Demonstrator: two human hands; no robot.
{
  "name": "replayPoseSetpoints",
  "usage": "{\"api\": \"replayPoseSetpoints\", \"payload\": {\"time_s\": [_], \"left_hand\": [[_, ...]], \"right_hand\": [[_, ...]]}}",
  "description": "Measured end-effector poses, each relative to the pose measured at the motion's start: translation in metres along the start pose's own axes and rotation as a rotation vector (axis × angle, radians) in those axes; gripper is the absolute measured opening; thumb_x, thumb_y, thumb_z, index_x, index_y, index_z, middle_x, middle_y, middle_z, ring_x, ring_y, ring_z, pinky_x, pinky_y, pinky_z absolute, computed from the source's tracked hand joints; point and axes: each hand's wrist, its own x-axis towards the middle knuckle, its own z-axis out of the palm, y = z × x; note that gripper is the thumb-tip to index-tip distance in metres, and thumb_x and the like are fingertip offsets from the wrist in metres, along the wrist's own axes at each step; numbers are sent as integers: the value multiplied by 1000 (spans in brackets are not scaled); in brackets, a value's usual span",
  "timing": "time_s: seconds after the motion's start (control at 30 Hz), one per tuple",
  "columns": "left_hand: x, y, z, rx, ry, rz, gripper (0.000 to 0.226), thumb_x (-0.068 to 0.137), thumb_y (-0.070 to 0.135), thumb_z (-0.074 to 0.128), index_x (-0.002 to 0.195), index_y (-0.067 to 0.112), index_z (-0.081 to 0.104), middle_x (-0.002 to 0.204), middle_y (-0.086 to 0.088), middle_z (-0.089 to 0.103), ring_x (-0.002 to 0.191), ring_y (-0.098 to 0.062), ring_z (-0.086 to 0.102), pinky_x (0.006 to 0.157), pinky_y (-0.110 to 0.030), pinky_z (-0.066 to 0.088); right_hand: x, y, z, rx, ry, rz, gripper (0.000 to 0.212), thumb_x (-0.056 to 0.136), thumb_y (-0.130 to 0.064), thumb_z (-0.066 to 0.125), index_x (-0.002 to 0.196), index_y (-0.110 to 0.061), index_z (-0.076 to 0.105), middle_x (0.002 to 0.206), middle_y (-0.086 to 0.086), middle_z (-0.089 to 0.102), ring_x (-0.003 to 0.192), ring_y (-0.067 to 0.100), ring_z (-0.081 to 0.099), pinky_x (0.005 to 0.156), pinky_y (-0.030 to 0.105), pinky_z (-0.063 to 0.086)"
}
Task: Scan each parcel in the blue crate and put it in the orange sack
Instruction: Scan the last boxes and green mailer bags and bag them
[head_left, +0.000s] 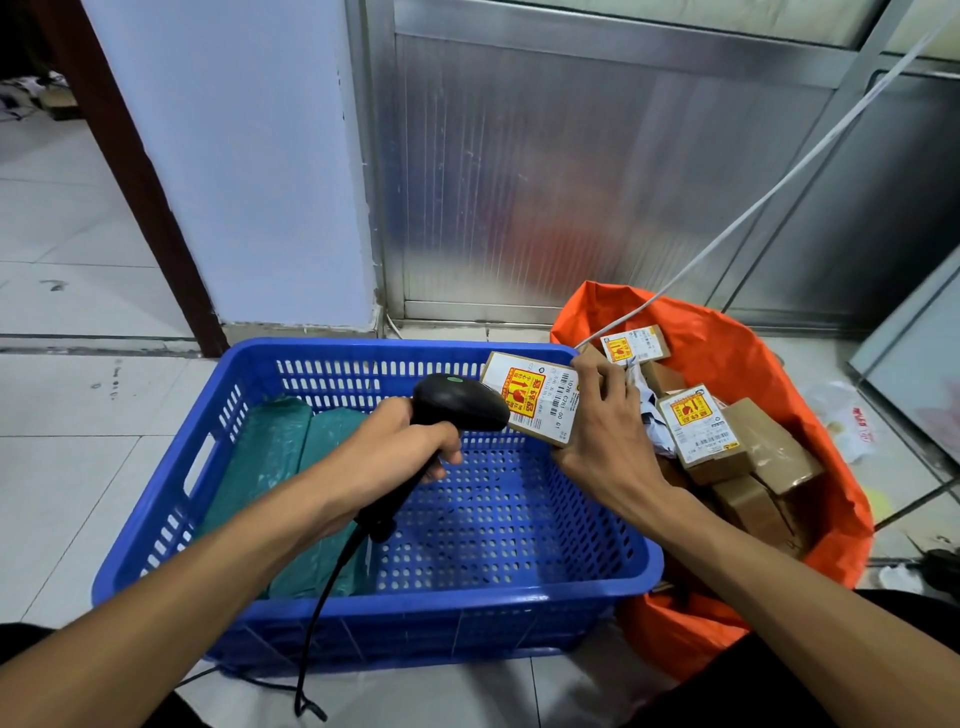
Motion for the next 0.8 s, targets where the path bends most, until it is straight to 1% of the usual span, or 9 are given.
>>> {"api": "replayPoseSetpoints", "payload": {"time_s": [0.1, 0.2, 0.37, 0.57, 0.73, 0.8], "left_hand": [[0, 0, 0, -19, -7, 2, 15, 90, 4, 58, 97, -5, 67, 81, -12, 70, 70, -18, 60, 69, -29, 50], [-1, -1, 0, -29, -10, 5, 14, 90, 5, 57, 95, -2, 67, 77, -8, 71, 70, -17, 60, 69, -30, 50], [-2, 0, 0, -53, -17, 0, 13, 92, 6, 57, 96, 0, 68, 76, -6, 71, 71, -16, 60, 68, -28, 50], [-2, -1, -1, -54, -20, -4, 15, 92, 7, 57, 99, -2, 68, 75, -5, 71, 70, -16, 61, 66, -27, 51], [-3, -1, 0, -86, -41, -20, 15, 91, 7, 58, 99, -2, 68, 75, -6, 72, 66, -15, 62, 65, -27, 50], [-4, -1, 0, -121, -55, -36, 16, 91, 7, 58, 99, -3, 68, 76, -8, 71, 65, -15, 61, 65, -28, 50]], "right_hand": [[0, 0, 0, -7, -8, 3, 90, 71, -19, 83, 141, -19, 27, 134, 12, 34, 123, 35, 39, 83, 46, 55], [0, 0, 1, -2, -16, 7, 90, 71, -21, 83, 141, -19, 27, 135, 12, 33, 125, 35, 38, 84, 46, 55], [0, 2, 4, 9, -22, 9, 92, 70, -23, 84, 141, -20, 25, 135, 11, 33, 126, 36, 37, 85, 49, 57], [0, 3, 5, 17, -32, 9, 93, 70, -24, 85, 140, -23, 23, 135, 9, 32, 129, 38, 36, 85, 51, 57], [-1, 2, 4, 10, -39, 6, 92, 72, -21, 84, 137, -28, 19, 135, 9, 31, 128, 38, 35, 85, 49, 57], [-1, 1, 4, 11, -43, 7, 92, 72, -20, 83, 138, -27, 19, 135, 9, 31, 127, 38, 36, 84, 48, 57]]}}
